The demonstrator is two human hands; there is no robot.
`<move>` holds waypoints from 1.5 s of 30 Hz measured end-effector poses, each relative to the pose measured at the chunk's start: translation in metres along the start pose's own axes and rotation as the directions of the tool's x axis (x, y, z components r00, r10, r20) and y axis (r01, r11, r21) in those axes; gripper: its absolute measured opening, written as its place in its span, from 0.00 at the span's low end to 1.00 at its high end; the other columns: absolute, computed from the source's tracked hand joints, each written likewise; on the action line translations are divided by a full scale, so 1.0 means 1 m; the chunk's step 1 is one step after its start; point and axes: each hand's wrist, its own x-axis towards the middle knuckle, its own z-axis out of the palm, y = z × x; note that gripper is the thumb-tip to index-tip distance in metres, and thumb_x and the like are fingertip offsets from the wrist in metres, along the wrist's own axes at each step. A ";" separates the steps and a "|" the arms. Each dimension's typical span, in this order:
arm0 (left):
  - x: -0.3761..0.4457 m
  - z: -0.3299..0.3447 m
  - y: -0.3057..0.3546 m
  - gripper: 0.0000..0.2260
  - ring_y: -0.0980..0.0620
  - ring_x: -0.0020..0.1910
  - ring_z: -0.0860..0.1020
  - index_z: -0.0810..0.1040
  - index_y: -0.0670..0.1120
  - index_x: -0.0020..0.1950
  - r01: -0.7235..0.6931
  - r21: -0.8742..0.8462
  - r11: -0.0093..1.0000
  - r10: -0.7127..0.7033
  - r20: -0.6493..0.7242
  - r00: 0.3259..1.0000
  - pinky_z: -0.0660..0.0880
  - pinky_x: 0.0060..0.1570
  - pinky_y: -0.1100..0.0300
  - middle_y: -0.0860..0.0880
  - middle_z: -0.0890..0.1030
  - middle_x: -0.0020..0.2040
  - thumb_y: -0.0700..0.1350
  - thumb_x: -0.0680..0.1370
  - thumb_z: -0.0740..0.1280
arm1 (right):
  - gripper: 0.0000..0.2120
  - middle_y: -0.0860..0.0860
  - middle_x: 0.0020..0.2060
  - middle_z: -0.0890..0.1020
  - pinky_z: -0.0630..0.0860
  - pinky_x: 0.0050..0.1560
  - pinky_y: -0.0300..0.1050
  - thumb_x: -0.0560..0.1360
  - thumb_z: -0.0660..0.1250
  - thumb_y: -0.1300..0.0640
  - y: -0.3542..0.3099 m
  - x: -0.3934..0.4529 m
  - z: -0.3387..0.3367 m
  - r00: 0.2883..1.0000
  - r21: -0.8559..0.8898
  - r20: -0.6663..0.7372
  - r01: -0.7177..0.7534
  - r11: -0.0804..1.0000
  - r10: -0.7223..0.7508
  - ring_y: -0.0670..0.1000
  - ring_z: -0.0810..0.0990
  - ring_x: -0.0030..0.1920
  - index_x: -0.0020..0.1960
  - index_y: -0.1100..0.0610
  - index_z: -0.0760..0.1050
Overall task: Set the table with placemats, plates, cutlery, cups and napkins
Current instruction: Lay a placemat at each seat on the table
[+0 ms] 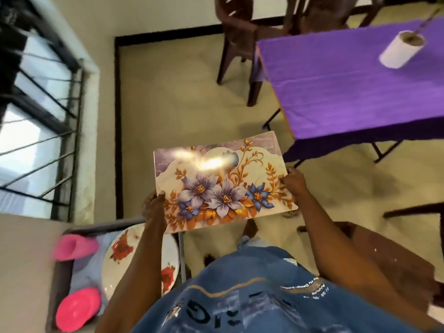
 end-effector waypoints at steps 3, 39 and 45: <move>0.003 0.045 0.019 0.09 0.41 0.49 0.83 0.82 0.45 0.56 -0.054 -0.003 0.999 0.054 0.051 0.997 0.80 0.52 0.44 0.43 0.84 0.51 0.43 0.77 0.68 | 0.15 0.55 0.50 0.80 0.74 0.41 0.41 0.77 0.60 0.70 0.006 0.002 -0.038 0.997 0.045 -0.072 -0.014 0.999 0.017 0.53 0.79 0.48 0.61 0.61 0.76; 0.026 0.528 0.158 0.07 0.49 0.39 0.80 0.82 0.40 0.47 -0.214 0.058 0.975 0.208 0.091 0.974 0.78 0.42 0.56 0.44 0.84 0.45 0.42 0.77 0.66 | 0.13 0.59 0.45 0.83 0.79 0.47 0.55 0.69 0.61 0.68 -0.093 0.326 -0.323 0.909 -0.057 -0.416 -0.038 0.998 0.011 0.59 0.82 0.46 0.50 0.63 0.79; 0.036 0.554 0.161 0.08 0.45 0.43 0.83 0.83 0.41 0.49 -0.175 0.106 0.979 0.169 0.065 0.983 0.81 0.46 0.50 0.45 0.85 0.46 0.43 0.77 0.66 | 0.12 0.57 0.44 0.80 0.71 0.41 0.45 0.70 0.60 0.68 -0.105 0.349 -0.333 0.906 -0.104 -0.423 -0.051 0.993 0.003 0.56 0.79 0.44 0.50 0.63 0.79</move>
